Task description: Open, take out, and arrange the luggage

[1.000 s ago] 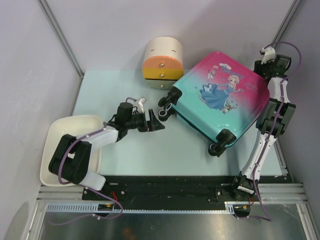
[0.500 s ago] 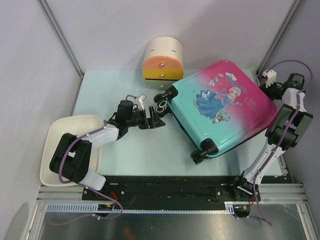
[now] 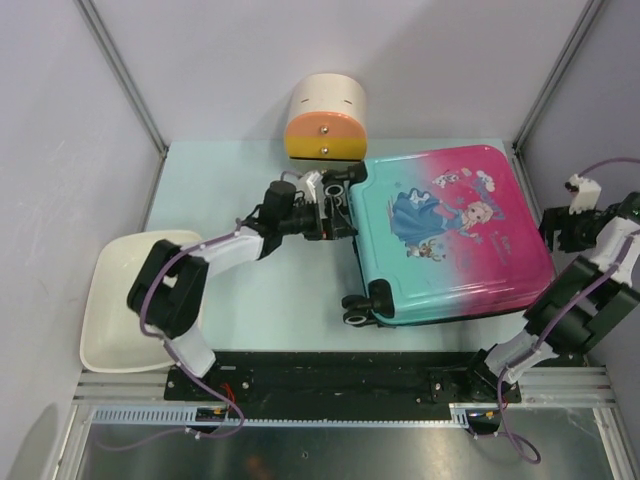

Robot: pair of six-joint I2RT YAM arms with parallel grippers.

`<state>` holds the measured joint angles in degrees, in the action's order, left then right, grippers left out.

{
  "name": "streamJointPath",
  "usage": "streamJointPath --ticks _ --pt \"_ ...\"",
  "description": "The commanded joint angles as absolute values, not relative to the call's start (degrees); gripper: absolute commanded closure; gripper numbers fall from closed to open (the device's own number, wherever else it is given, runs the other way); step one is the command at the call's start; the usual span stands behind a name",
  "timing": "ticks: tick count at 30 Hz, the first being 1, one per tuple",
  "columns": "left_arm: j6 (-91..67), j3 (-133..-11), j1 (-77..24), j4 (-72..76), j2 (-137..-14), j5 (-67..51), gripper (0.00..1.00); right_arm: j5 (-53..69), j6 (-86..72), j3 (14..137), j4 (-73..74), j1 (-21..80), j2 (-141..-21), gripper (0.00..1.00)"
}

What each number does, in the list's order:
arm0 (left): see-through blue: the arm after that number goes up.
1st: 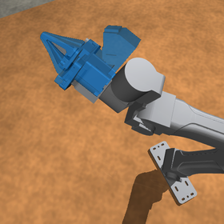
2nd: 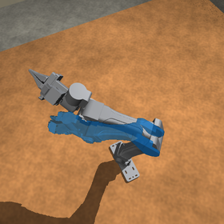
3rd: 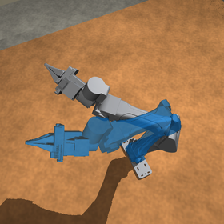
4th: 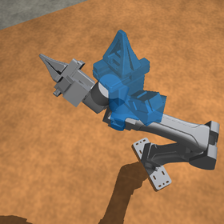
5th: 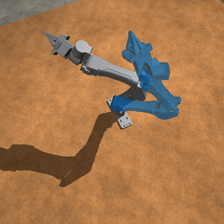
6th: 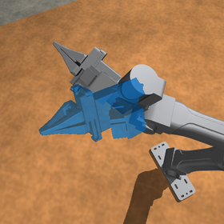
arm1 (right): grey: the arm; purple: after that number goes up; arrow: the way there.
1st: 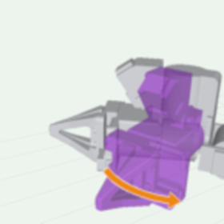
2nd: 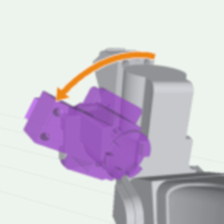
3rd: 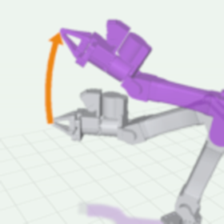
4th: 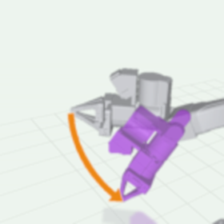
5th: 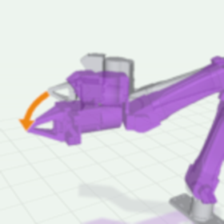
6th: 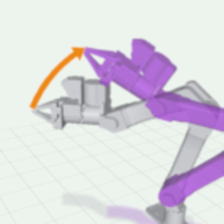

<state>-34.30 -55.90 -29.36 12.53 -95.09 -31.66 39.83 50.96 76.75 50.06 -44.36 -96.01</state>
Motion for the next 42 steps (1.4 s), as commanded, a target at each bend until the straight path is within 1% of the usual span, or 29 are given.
streamJointPath --ticks 1,3,4,8,10,13,14,16,17,18,20,22,25,27,31,32,34,37,40,42 --pt "-39.9 -65.9 -35.1 21.5 -102.2 -30.1 0.01 35.6 39.2 78.0 43.7 -41.2 -81.0 0.08" --pt "-38.4 -69.2 -35.7 22.4 -104.8 -30.1 0.02 34.8 40.1 79.1 42.4 -39.4 -78.0 0.05" --pt "-37.9 -73.0 -35.9 22.3 -106.7 -30.8 0.02 35.2 40.6 79.5 42.8 -38.9 -75.8 0.04" --pt "-37.2 -81.9 -36.6 22.4 -115.6 -31.3 0.04 37.2 43.1 80.0 47.2 -37.9 -71.2 0.04" --pt "-37.7 -85.4 -36.8 22.5 -117.3 -30.9 0.04 39.5 48.1 80.3 50.3 -38.1 -69.4 0.04" --pt "-37.8 -87.3 -37.1 22.8 -118.7 -30.2 0.04 46.7 58.8 81.6 63.0 -39.1 -65.1 0.02" --pt "-36.4 -88.0 -36.8 22.9 -118.4 -30.3 0.04 48.1 67.9 82.3 70.9 -39.1 -63.0 0.02" --pt "-32.3 -88.2 -36.2 22.8 -115.9 -30.6 0.04 50.5 74.0 82.5 77.2 -38.8 -61.3 0.02" --pt "-31.1 -88.0 -35.1 22.6 -114.8 -31.0 0.03 51.2 80.4 82.6 84.0 -38.2 -60.6 0.02" --pt "-30.5 -87.7 -34.3 22.2 -113.4 -32.0 0.03 52.1 82.2 82.4 86.6 -37.8 -59.5 0.02" --pt "-29.8 -86.0 -32.0 20.0 -108.9 -33.2 0.0 50.7 80.9 81.2 86.7 -35.3 -57.8 0.01" --pt "-28.3 -84.1 -30.9 17.2 -103.4 -35.5 0.0 47.3 81.3 78.7 86.7 -30.1 -54.9 0.01" --pt "-21.7 -77.4 -30.6 11.2 -96.7 -36.1 0.0 43.4 80.4 74.3 86.7 -22.9 -49.9 0.0" --pt "-19.3 -71.3 -30.5 8.4 -90.1 -36.5 0.0 40.8 79.2 72.3 86.7 -17.6 -47.7 0.0" --pt "-14.3 -60.1 -32.9 4.3 -80.1 -35.5 0.0 36.6 76.9 65.2 86.7 -12.1 -41.8 0.01" --pt "-13.6 -58.4 -34.2 3.9 -76.6 -35.2 0.0 34.5 77.4 63.7 86.7 -11.7 -40.8 0.0" --pt "-13.8 -54.1 -34.7 3.5 -73.8 -34.7 0.0 32.0 78.4 60.0 86.2 -11.7 -39.2 0.0" --pt "-15.2 -50.6 -35.0 3.3 -70.4 -34.9 0.0 26.6 77.9 55.7 80.3 -11.7 -36.0 0.0" --pt "-15.6 -48.4 -35.5 3.2 -69.3 -35.9 0.0 21.8 72.5 50.9 69.5 -11.5 -35.2 0.01" --pt "-16.4 -46.8 -36.2 2.7 -69.2 -36.4 0.0 18.8 66.5 49.7 62.7 -10.6 -38.1 0.02"
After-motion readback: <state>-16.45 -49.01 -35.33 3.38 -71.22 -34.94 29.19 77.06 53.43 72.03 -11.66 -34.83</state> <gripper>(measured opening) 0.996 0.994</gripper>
